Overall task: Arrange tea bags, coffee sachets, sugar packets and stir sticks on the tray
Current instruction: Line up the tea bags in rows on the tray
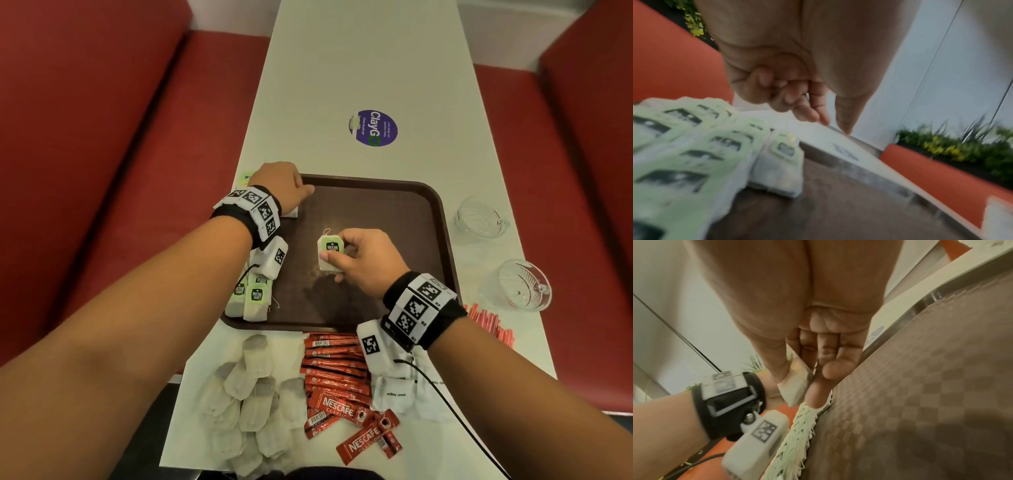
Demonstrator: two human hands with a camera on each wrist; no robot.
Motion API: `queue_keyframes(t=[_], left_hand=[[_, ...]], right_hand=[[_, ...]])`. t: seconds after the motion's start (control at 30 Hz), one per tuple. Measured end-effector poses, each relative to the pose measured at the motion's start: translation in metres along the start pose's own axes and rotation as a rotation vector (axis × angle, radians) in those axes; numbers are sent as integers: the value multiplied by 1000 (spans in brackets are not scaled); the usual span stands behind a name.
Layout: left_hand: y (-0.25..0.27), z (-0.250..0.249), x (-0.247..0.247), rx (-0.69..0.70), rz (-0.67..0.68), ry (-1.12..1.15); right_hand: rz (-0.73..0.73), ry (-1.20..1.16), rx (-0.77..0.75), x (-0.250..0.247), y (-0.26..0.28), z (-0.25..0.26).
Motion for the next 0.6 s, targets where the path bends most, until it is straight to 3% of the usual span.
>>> queue_keyframes(t=[0.07,0.17,0.23,0.33,0.5,0.6], left_hand=[[25,-13,-12,131,-6,169],[68,-26,-22,268,128,343],[91,-30,-23,342,196,364],[109,-30,-18,419,177,286],[113,-23,-15,434,69,258],[103,-12,-12,354,65,286]], right_hand=[[-36,-13,-2,-3,-1,0],[-95,19,-31,-8,-3,2],[-128,19,-55,-10,-3,5],[-134,16,-70,-8,-4,6],[-85,57,-64,3,-5,2],[-68,102,-51,7,-5,-2]])
Point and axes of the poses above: each hand's wrist, its own y-axis away from the middle knuckle, its own x-axis out of the palm, z = x × y, the point moved 7 cm from there along -y, towards the middle knuckle, and after that the axes turned 4 degrees about -x, right-handed, at the moved point
